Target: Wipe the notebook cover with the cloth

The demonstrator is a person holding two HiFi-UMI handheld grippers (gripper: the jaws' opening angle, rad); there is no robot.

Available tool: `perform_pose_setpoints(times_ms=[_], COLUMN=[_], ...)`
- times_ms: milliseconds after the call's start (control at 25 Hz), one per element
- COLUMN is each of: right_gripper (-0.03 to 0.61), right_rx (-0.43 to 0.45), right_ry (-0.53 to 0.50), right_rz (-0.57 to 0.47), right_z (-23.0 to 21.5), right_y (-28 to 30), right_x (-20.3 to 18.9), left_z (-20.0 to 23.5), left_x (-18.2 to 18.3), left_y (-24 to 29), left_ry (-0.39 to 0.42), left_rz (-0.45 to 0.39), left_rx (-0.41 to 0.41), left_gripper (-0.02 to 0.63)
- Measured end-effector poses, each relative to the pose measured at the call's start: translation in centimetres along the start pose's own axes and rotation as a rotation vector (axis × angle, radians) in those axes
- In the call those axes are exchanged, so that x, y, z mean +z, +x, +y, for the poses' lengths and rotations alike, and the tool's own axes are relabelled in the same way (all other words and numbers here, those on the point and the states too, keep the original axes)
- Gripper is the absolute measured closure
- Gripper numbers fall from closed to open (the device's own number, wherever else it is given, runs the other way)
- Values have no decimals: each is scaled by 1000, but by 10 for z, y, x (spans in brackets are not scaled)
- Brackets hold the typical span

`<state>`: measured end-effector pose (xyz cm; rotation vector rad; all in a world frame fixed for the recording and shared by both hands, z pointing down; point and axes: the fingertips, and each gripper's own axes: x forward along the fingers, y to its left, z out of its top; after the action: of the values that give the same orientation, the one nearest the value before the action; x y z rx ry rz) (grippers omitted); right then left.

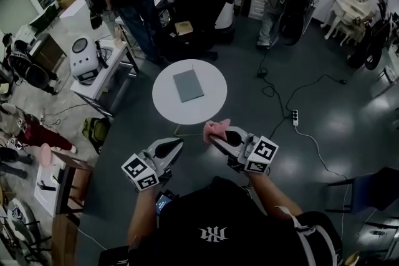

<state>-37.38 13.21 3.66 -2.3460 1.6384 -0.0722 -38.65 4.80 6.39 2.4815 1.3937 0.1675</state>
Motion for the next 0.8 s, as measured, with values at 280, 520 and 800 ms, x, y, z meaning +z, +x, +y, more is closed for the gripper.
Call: perform_pose_setpoints(times_ms=[280, 520, 800], right_gripper=[548, 548, 548], right_rx=[55, 80, 39], right_ry=[9, 52, 84], right_rz=[-14, 4, 16], right_z=[-49, -133, -144], right_y=[-14, -18, -25], right_x=[27, 49, 38], left_z=[14, 67, 77], left_x=[13, 24, 15], left_y=[45, 111, 113], left_ry=[20, 3, -54], left_rz=[3, 34, 45], left_rx=[62, 125, 132], left_gripper=[611, 611, 611])
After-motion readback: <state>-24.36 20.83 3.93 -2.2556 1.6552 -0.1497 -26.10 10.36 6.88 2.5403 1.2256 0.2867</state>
